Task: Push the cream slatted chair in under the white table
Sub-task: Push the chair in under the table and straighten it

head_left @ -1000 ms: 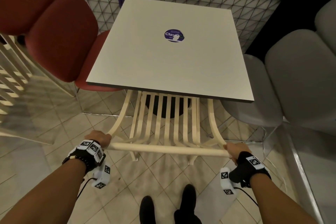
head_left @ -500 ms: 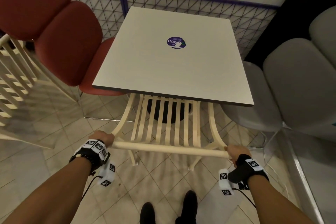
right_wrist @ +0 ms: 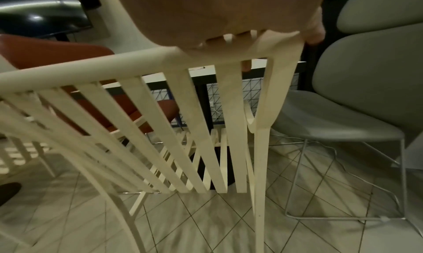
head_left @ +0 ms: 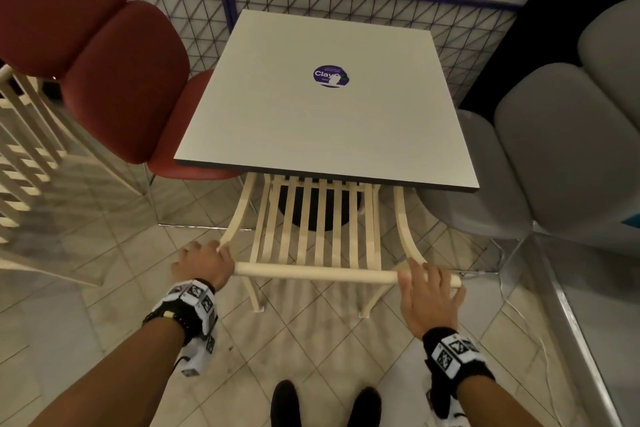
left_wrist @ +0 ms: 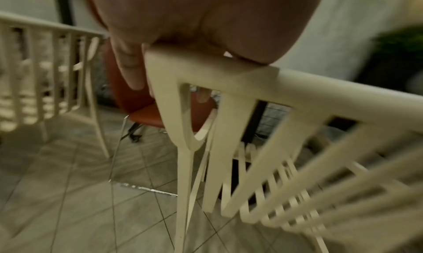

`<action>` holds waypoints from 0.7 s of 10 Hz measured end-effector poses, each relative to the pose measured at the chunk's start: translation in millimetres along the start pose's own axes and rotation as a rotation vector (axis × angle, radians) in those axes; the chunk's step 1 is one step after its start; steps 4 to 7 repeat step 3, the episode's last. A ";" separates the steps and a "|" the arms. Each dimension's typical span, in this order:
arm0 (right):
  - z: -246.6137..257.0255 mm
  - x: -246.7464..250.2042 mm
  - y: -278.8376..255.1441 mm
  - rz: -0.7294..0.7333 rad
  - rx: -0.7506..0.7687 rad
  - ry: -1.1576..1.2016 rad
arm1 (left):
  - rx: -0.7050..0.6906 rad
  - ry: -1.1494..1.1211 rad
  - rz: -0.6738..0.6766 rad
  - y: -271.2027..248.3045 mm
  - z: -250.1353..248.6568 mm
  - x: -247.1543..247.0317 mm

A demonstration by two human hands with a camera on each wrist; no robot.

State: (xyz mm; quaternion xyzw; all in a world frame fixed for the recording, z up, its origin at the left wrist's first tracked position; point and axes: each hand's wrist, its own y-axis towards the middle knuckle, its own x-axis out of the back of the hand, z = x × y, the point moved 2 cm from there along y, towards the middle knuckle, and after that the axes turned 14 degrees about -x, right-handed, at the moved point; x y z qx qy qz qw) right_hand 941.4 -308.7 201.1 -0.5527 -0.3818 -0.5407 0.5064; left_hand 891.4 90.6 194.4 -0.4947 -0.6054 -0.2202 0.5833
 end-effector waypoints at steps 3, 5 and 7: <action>-24.2 3.1 -29.4 0.149 0.150 0.099 | -0.329 0.001 -0.091 -97.0 -36.3 -32.3; -24.2 3.1 -29.4 0.149 0.150 0.099 | -0.329 0.001 -0.091 -97.0 -36.3 -32.3; -24.2 3.1 -29.4 0.149 0.150 0.099 | -0.329 0.001 -0.091 -97.0 -36.3 -32.3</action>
